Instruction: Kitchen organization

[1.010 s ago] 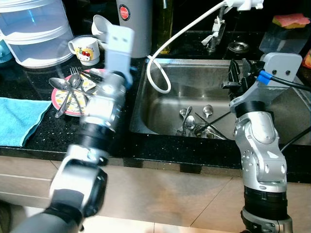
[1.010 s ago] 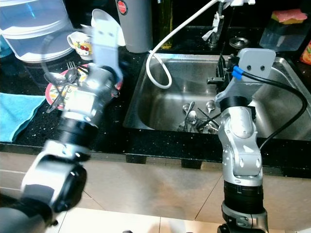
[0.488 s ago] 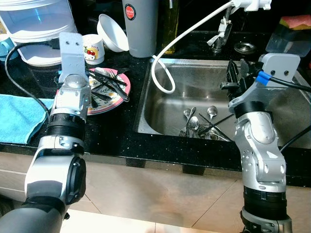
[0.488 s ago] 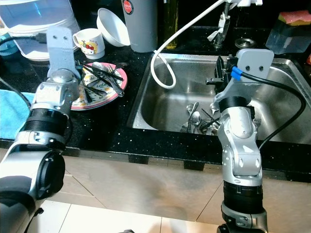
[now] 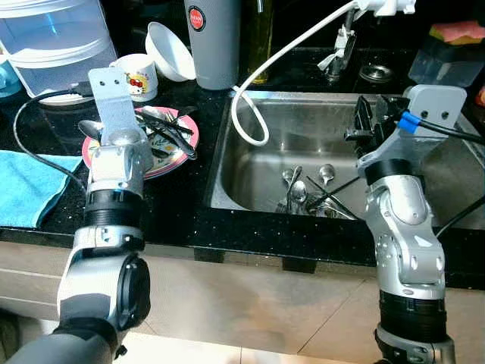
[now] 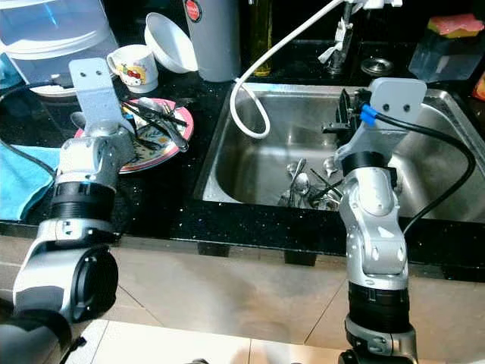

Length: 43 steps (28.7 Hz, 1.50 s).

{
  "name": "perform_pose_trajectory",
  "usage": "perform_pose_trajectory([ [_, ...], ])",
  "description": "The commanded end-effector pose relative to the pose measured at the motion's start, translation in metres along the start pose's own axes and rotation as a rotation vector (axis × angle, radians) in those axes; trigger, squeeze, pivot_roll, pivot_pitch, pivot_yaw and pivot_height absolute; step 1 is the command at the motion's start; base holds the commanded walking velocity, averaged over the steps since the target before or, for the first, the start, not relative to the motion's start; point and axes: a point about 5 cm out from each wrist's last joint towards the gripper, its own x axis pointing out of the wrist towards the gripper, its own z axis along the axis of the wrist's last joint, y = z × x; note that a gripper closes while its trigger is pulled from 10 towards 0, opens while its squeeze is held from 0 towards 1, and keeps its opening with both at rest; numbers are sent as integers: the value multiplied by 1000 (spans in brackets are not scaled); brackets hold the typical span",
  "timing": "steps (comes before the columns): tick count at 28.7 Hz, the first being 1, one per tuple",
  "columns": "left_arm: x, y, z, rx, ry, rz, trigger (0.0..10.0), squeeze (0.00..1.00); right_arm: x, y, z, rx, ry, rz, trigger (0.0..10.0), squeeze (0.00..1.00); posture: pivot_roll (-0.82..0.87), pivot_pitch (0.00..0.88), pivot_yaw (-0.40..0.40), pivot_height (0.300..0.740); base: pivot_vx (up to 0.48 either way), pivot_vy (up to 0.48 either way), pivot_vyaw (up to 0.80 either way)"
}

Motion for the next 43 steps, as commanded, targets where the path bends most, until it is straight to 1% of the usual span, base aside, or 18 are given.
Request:
perform_pose_trajectory([
  [1, 0, 4, -3, -5, 16, 24, 10000, 0, -1, 1, -1, 8, -4, 8, 10000, 0, 45, 122, 87, 740, 0, 0, 0],
  [6, 0, 7, -7, -41, 59, 40, 10000, 0, 0, 2, 0, 10, -7, 10, 10000, 0, 45, 123, 84, 740, 0, 0, 0],
  [13, 0, 6, -16, -65, 122, 32, 10000, 0, 1, 2, 0, 9, -8, 11, 10000, 0, 41, 122, 84, 740, 0, 0, 0],
  [16, -1, 6, -17, -66, 129, 35, 10000, 0, 0, 2, 1, 9, -9, 10, 10000, 0, 40, 123, 85, 740, 0, 0, 0],
  [17, -1, 6, -18, -69, 135, 35, 9725, 0, 0, 2, 1, 10, -9, 9, 10000, 0, 41, 122, 84, 740, 0, 0, 0],
  [18, -1, 7, -18, -71, 137, 38, 8667, 0, 0, 2, 1, 11, -8, 9, 10000, 0, 41, 122, 84, 740, 0, 0, 0],
  [20, -1, 7, -17, -76, 137, 42, 8078, 0, 0, 2, 1, 13, -8, 8, 10000, 0, 40, 123, 83, 740, 0, 0, 0],
  [21, -1, 7, -17, -76, 137, 42, 8078, 0, 0, 2, 1, 13, -8, 8, 10000, 0, 40, 123, 83, 740, 0, 0, 0],
  [22, 0, 8, -16, -79, 133, 45, 5020, 0, 1, 2, 1, 14, -8, 8, 10000, 0, 40, 123, 83, 740, 0, 0, 0],
  [23, 0, 8, -16, -79, 133, 45, 5020, 0, 1, 2, 1, 14, -8, 8, 10000, 0, 40, 123, 83, 740, 0, 0, 0],
  [24, 0, 8, -16, -80, 134, 46, 3686, 0, 1, 2, 1, 14, -8, 8, 10000, 0, 42, 124, 82, 740, 0, 0, 0],
  [25, 0, 8, -16, -79, 134, 46, 2627, 0, 1, 2, 1, 14, -8, 8, 10000, 0, 42, 124, 82, 740, 0, 0, 0],
  [26, 0, 9, -16, -79, 135, 47, 471, 0, 1, 2, 1, 14, -8, 8, 10000, 0, 42, 124, 82, 740, 0, 0, 0],
  [27, 0, 9, -16, -80, 136, 47, 0, 0, 1, 2, 1, 14, -8, 8, 10000, 0, 42, 124, 82, 740, 0, 0, 0],
  [38, -1, 6, -15, -84, 125, 36, 0, 0, 0, 1, 0, 14, -9, 7, 10000, 0, 39, 111, 83, 740, 0, 0, 0],
  [42, -1, 3, -8, -80, 77, 21, 0, 0, 1, 1, 1, 14, -12, 9, 10000, 0, 39, 111, 83, 740, 0, 0, 0],
  [43, -3, 0, -2, -77, 41, 3, 4314, 0, 1, 1, 1, 14, -12, 10, 10000, 0, 39, 105, 82, 740, 0, 0, 0],
])
